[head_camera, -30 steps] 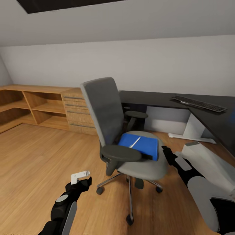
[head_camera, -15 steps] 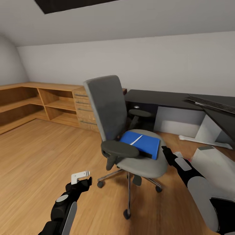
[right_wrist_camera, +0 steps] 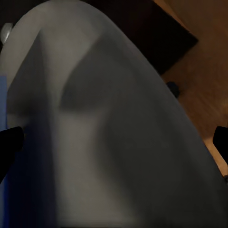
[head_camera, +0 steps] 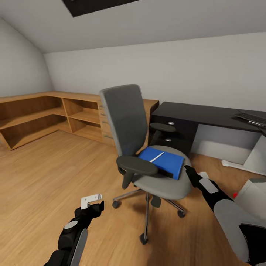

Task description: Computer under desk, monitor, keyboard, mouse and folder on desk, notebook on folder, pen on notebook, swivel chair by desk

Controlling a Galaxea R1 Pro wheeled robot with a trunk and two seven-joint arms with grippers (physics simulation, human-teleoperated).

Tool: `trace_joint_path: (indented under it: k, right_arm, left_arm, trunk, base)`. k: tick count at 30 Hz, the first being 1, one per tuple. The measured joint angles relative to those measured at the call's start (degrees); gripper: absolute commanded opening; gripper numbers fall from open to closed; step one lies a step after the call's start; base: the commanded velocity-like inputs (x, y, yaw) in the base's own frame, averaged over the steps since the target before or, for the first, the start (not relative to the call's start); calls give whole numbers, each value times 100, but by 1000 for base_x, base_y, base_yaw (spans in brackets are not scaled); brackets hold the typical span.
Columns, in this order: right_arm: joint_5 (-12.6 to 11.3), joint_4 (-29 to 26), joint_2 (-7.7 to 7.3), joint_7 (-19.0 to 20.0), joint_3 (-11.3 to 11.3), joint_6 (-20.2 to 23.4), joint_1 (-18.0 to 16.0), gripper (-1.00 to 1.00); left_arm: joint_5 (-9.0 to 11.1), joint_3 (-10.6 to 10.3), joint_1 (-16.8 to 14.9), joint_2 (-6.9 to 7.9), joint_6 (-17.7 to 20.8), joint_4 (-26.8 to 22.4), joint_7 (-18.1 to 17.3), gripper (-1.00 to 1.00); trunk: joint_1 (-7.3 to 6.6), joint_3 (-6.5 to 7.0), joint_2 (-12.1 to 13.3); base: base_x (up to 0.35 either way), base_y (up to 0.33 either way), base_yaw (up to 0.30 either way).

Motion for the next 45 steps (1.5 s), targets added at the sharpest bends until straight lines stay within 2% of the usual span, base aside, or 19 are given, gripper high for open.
trace_joint_path:
  k: [3,8,16,22,45]
  right_arm:
    - [-12,6,-40,12,11,-2,3,100]
    - [4,-1,26,3,-1,-1,0,100]
    - [31,3,69,-7,1,-1,4,100]
    - [-65,-16,67,14,15,-3,4,100]
    - [-50,-26,74,10,22,-5,4,100]
  left_arm:
    - [2,-5,0,0,-6,2,0,100]
    - [6,-8,0,0,-6,5,0,100]
    - [-8,-34,0,-9,-8,128,0,100]
    - [-9,-45,-2,-9,-9,150,0,100]
    - [-9,-64,-2,-17,-12,218,0,100]
  trunk:
    - [-2,-1,0]
    - [-2,0,0]
    - [1,-1,1]
    - [1,0,1]
    - [4,0,1]
  base:
    - [249,0,273]
    - [246,0,273]
    - [22,0,273]
    - [-18,0,90]
    - [-259,0,1]
